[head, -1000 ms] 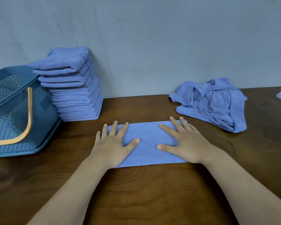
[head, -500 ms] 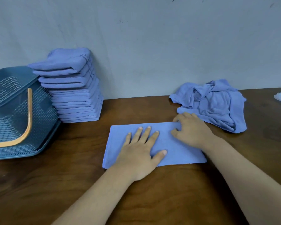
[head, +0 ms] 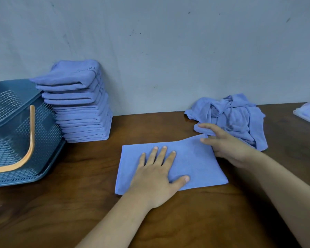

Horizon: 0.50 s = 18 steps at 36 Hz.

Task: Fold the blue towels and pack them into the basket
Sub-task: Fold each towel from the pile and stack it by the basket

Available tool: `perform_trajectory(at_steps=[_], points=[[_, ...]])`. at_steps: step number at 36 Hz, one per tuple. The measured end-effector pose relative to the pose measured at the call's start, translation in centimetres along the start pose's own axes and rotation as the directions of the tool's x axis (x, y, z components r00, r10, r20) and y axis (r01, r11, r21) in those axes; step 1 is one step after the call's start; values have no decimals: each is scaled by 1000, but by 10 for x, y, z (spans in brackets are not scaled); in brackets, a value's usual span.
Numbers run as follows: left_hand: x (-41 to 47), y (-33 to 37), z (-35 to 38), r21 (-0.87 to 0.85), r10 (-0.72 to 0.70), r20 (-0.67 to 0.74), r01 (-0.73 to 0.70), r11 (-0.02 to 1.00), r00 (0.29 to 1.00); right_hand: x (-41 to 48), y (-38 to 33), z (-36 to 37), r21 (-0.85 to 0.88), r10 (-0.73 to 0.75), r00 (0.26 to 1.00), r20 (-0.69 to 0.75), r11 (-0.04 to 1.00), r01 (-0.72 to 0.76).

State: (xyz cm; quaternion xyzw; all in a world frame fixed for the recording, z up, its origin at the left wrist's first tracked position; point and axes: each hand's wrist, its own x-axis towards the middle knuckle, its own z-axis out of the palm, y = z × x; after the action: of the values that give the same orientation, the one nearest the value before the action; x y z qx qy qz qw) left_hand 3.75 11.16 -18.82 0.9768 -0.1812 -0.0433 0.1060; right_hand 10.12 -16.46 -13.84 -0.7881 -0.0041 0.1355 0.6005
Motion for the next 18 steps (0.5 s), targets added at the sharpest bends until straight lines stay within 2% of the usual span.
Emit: perform_trajectory(at_steps=[3, 6, 11, 18], points=[[0, -1, 1, -3, 1, -3, -1, 1000, 1000, -29, 20, 10, 51, -99, 995, 21, 994, 98], [0, 0, 2, 2, 1, -3, -1, 1000, 1000, -41, 33, 24, -100, -148, 987, -68, 985, 141], [-1, 0, 1, -2, 2, -7, -2, 1000, 1000, -31, 33, 37, -217, -128, 975, -181, 972, 87], [-6, -11, -7, -23, -18, 5, 18, 1000, 1000, -24, 35, 30, -253, -72, 986, -149, 967, 32]])
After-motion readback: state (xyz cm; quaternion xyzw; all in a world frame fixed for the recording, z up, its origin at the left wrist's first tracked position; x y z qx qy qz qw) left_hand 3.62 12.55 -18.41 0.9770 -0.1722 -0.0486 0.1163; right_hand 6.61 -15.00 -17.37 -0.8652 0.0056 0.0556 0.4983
